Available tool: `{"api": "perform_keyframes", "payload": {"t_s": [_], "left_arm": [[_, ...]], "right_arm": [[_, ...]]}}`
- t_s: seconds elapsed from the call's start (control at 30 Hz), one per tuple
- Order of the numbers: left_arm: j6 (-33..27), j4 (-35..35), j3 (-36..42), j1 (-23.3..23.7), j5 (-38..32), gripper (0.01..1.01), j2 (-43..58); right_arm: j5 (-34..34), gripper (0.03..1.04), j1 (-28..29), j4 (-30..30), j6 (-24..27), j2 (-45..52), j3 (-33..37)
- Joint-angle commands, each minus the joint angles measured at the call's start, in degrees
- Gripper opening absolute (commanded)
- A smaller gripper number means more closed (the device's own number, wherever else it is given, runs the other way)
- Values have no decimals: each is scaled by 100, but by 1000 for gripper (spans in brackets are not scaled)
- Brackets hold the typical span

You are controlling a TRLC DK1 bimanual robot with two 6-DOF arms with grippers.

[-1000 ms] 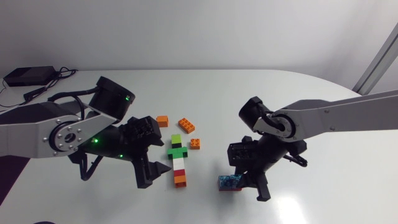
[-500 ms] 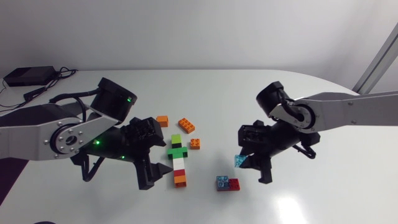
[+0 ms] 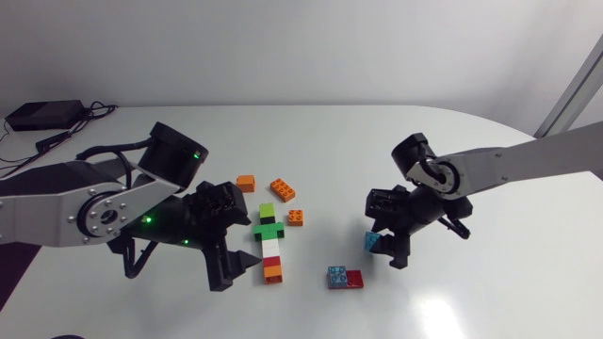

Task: Separate the duplo bricks

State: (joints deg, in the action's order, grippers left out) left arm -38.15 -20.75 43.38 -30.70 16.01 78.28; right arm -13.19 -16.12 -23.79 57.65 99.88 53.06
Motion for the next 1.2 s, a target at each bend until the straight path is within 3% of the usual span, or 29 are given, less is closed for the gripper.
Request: {"api": "perform_keyframes", "payload": {"t_s": [0.0, 0.13, 0.27, 0.37, 0.43, 0.67, 0.8, 0.9, 1.17], "left_arm": [[-131, 1, -154, -50, -45, 918, -102], [-122, 10, -154, -94, -45, 918, -102], [-105, 36, -145, -156, -45, 918, -94], [-87, 45, -136, -209, -54, 918, -85], [-78, 45, -145, -217, -54, 918, -85], [-70, 45, -198, -200, -54, 918, -102], [-70, 54, -189, -217, -54, 918, -102], [-43, 89, -180, -244, -54, 918, -85], [-34, 98, -180, -261, -54, 918, -85]], "right_arm": [[36, 977, -5, -20, -96, -205, 56], [-201, 995, -128, -178, -140, -741, -138], [-360, 995, -594, -240, -201, -1111, -525], [-360, 990, -954, -143, -272, -1031, -779], [-360, 936, -1130, 6, -324, -873, -902], [-360, 879, -1271, 331, -430, -680, -1175], [-351, 636, -1280, 542, -483, -583, -1298], [-351, 267, -1280, 630, -474, -574, -1351], [-544, 156, -1341, 261, -395, -908, -1333]]}}
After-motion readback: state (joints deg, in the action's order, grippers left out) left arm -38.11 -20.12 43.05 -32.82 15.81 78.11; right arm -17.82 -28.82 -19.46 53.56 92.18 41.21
